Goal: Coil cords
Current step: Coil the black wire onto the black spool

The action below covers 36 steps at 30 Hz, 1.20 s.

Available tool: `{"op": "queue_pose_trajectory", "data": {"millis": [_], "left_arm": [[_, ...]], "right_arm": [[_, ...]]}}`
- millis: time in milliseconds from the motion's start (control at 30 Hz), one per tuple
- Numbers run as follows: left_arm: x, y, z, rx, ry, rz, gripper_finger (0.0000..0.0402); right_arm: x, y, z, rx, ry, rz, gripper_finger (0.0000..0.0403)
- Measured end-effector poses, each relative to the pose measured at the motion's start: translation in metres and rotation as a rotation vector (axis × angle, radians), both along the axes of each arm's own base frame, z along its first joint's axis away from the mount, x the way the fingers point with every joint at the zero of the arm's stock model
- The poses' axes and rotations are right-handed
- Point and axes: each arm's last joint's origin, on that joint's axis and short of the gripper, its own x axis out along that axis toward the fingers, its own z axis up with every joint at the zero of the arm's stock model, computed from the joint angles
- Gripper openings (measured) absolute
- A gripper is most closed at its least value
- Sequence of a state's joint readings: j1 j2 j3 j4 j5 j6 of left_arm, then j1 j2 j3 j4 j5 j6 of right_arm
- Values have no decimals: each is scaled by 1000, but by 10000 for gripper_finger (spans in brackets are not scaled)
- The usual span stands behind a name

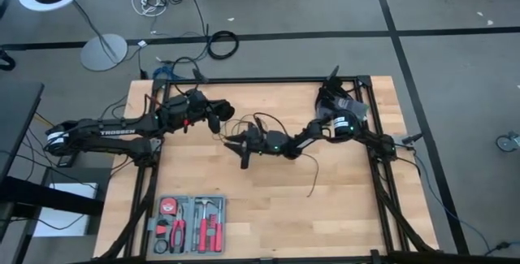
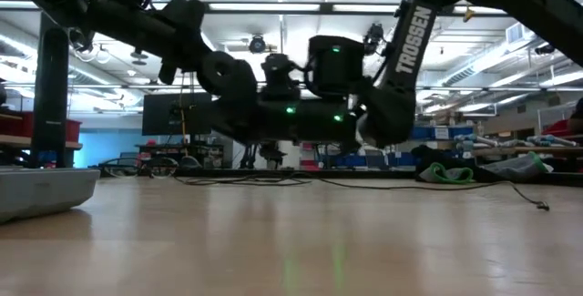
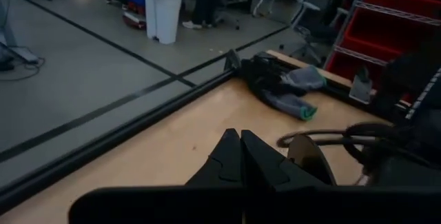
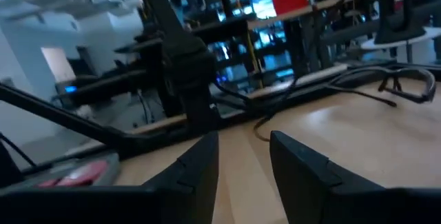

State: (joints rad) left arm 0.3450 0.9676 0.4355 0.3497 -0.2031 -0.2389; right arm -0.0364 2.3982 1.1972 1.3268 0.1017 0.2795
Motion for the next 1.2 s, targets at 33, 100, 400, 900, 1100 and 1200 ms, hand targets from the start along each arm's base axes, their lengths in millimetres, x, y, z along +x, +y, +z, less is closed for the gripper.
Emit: {"op": "queue_pose_trajectory", "data": {"millis": [33,100,400,900,1100,1200], "left_arm": [[0,0,0,2,0,6,0],[0,0,0,3,1,11,0],[0,0,0,4,2,12,0],[1,2,-4,21,41,44,0],[6,3,-23,-54,152,50,0],[6,4,-30,-89,199,56,0]], "right_arm": [[3,-1,1,1,18,-9,132],[6,-4,1,16,33,-23,132],[10,-14,8,69,-1,-39,122],[29,-14,13,121,113,44,3],[55,-20,36,61,298,174,1],[55,-24,47,37,408,191,1]]}}
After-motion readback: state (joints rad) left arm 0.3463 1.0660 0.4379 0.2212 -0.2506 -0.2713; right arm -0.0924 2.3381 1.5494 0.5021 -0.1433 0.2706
